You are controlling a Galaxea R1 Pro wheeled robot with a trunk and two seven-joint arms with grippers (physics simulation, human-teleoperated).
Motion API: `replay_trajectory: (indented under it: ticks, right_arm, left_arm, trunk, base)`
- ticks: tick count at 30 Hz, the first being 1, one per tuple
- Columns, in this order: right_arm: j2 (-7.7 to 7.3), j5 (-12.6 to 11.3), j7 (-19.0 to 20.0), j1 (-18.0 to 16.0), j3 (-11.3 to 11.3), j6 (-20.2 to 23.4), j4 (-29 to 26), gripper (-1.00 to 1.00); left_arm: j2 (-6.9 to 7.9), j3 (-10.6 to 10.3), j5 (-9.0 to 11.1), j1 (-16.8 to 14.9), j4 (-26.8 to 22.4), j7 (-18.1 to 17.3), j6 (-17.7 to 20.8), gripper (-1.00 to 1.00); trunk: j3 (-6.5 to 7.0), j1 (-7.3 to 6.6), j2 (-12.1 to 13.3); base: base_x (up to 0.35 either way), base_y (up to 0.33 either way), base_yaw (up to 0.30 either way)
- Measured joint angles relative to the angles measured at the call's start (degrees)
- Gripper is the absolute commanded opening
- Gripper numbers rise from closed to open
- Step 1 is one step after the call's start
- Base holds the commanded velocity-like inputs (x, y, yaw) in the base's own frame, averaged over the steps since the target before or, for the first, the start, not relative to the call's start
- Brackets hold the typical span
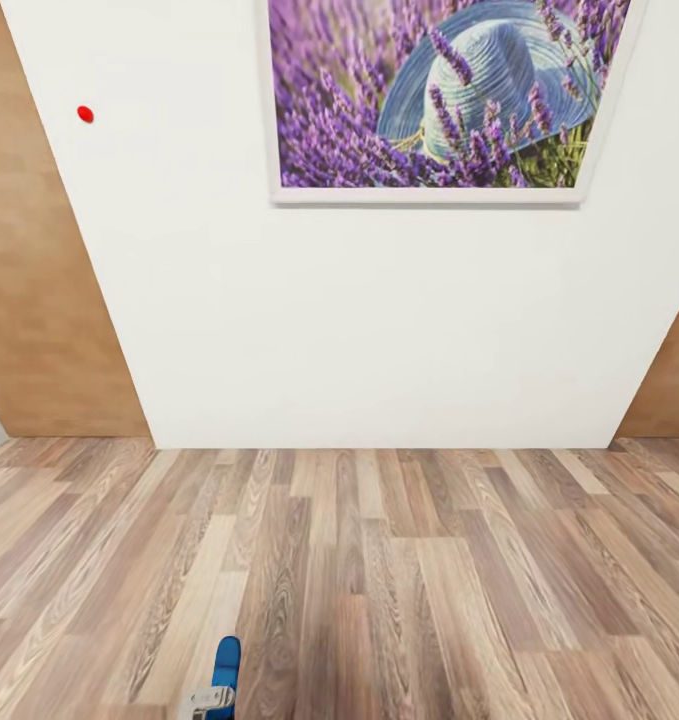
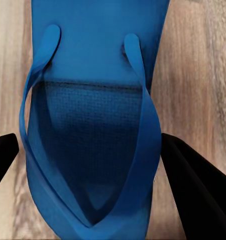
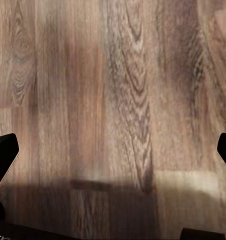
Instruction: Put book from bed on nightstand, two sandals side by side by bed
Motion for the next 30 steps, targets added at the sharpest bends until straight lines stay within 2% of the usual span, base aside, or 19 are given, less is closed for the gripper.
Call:
replay_trajectory:
  ticks: [9, 30]
  right_arm:
    - [0.00, -0.02, 0.02, 0.00, 0.00, 0.00, 0.00, 1.00]
    - [0.00, 0.03, -0.01, 0.00, 0.00, 0.00, 0.00, 1.00]
  left_arm:
    - [0.00, -0.02, 0.00, 0.00, 0.00, 0.00, 0.00, -1.00]
    - [0.00, -0.01, 0.00, 0.00, 0.00, 0.00, 0.00, -1.00]
  trunk:
    - [0.00, 0.00, 0.00]
    - [0.00, 0.00, 0.00]
  base:
    - [0.316, 0.000, 0.152]
    - [0.316, 0.000, 0.005]
